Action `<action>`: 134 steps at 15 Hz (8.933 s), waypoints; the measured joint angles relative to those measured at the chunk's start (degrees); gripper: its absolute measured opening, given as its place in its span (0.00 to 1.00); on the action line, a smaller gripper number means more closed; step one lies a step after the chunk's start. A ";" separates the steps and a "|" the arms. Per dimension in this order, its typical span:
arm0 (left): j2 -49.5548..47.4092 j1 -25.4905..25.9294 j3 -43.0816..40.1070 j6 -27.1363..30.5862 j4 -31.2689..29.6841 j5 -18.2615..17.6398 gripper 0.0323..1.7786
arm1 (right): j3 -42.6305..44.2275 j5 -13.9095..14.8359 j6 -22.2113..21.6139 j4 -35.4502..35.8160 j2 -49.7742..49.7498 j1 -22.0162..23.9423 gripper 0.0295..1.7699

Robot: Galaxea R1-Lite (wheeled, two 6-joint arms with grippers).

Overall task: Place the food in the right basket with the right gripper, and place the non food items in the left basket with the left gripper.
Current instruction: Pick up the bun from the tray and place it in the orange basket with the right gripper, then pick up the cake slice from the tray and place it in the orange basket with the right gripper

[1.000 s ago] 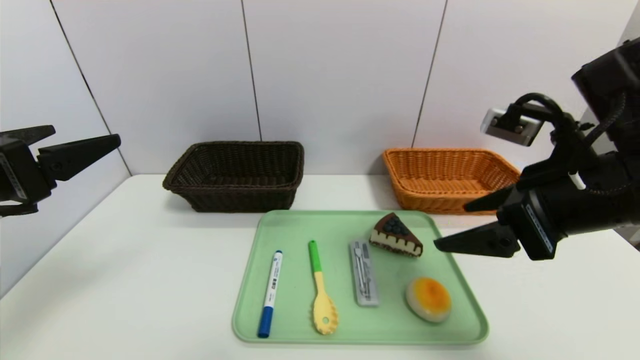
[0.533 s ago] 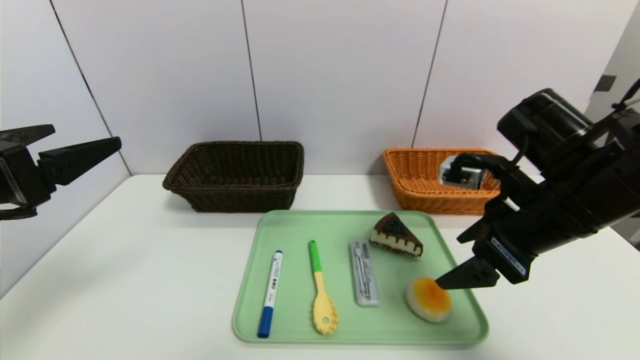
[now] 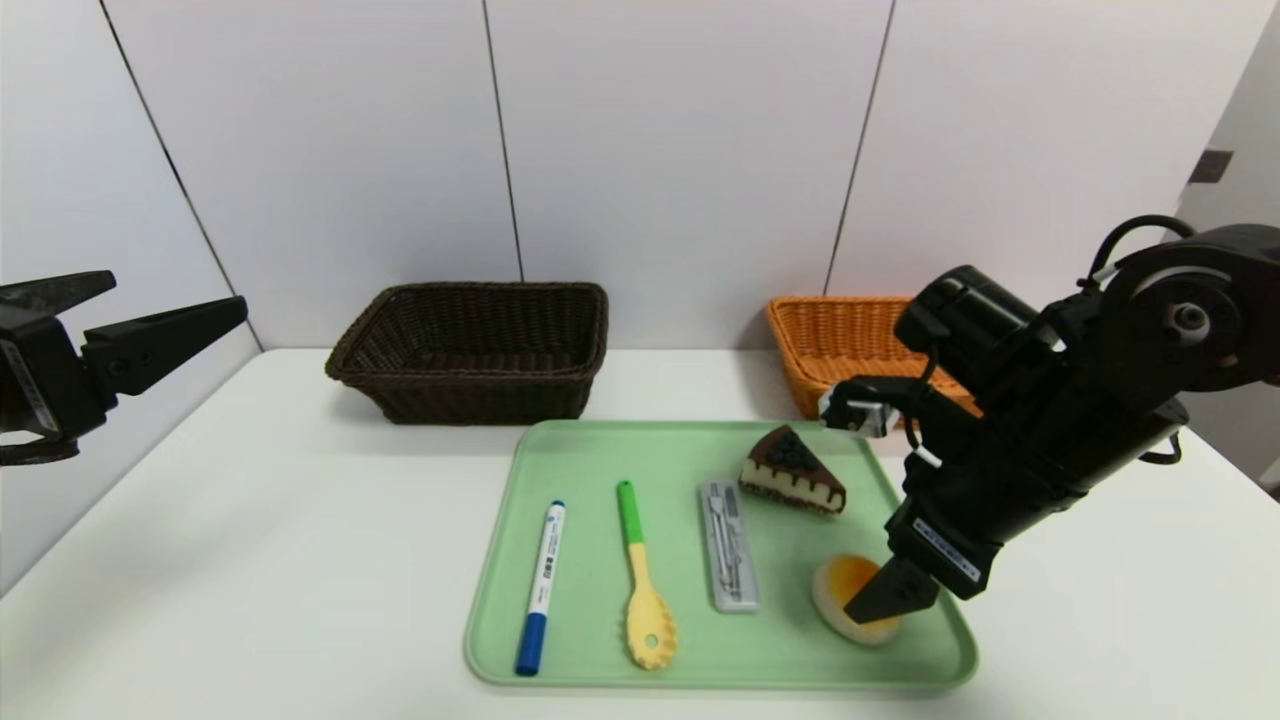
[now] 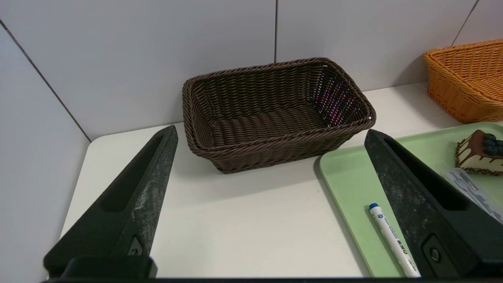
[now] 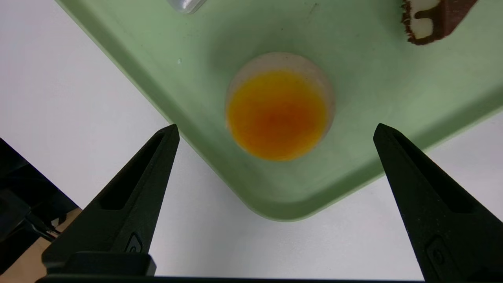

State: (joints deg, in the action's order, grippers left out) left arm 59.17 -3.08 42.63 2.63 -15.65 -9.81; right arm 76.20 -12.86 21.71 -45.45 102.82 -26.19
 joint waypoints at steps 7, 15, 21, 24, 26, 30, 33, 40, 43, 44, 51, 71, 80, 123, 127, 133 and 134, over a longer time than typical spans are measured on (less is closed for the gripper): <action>0.04 -0.05 -0.79 -0.52 -0.05 -0.05 0.95 | -3.58 0.83 -0.05 5.60 3.05 -1.68 0.97; -0.24 0.02 -1.43 -0.73 -0.16 -0.07 0.95 | -5.45 3.58 0.13 8.18 4.40 -1.65 0.97; -0.72 0.00 -1.57 -0.79 -0.09 -0.05 0.95 | -6.11 3.77 0.37 8.66 4.21 -1.54 0.60; -0.90 0.00 -1.57 -0.79 -0.05 -0.07 0.95 | -6.17 3.69 0.28 8.62 3.99 -1.49 0.44; -0.94 0.00 -1.60 -0.79 -0.05 -0.05 0.95 | -6.17 3.52 0.17 8.66 3.66 -1.67 0.09; -1.29 0.00 -1.90 -0.74 -0.07 0.01 0.95 | -5.97 3.24 -0.44 9.68 1.76 -1.65 0.05; -1.88 0.00 -2.76 -0.73 -0.02 0.01 0.95 | -5.95 1.57 -0.41 13.47 -2.23 -1.60 0.04; -2.76 0.00 -4.02 -0.71 0.06 0.17 0.95 | 4.63 1.10 -11.30 26.10 -6.64 2.40 0.04; -3.25 0.02 -5.07 -0.71 0.00 0.39 0.95 | 11.23 3.96 -11.87 29.03 -2.65 9.29 0.04; -3.39 0.04 -5.23 -0.73 -0.02 0.45 0.95 | 12.93 4.60 -11.80 29.27 -1.22 11.69 0.04; -3.74 0.11 -5.56 -0.63 -0.05 0.67 0.95 | 25.37 9.25 -12.07 28.36 11.37 25.86 0.04; -4.16 0.09 -5.71 -0.71 -0.05 0.41 0.95 | 29.20 18.07 -13.47 26.16 25.51 27.11 0.44; -4.07 0.09 -6.28 -0.71 -0.05 0.48 0.95 | 31.07 12.75 -13.17 29.20 16.84 21.59 0.80; -6.53 0.09 -11.04 -0.74 -0.16 0.48 0.95 | 7.64 11.00 -12.42 17.51 11.48 -0.46 0.96; -6.50 0.13 -11.00 -0.79 -0.13 0.48 0.95 | 7.31 10.78 -12.46 22.25 13.29 -0.51 0.96; -6.50 0.24 -11.07 -0.79 -0.13 0.63 0.95 | 6.77 10.83 -12.74 24.98 14.93 -0.51 0.75; -6.51 0.26 -11.02 -0.74 -0.13 0.65 0.95 | 6.70 10.89 -12.73 24.98 14.98 -0.51 0.66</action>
State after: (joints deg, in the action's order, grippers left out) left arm 52.66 -2.83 31.61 1.89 -15.79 -9.17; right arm 82.91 -1.97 8.98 -20.47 117.80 -26.70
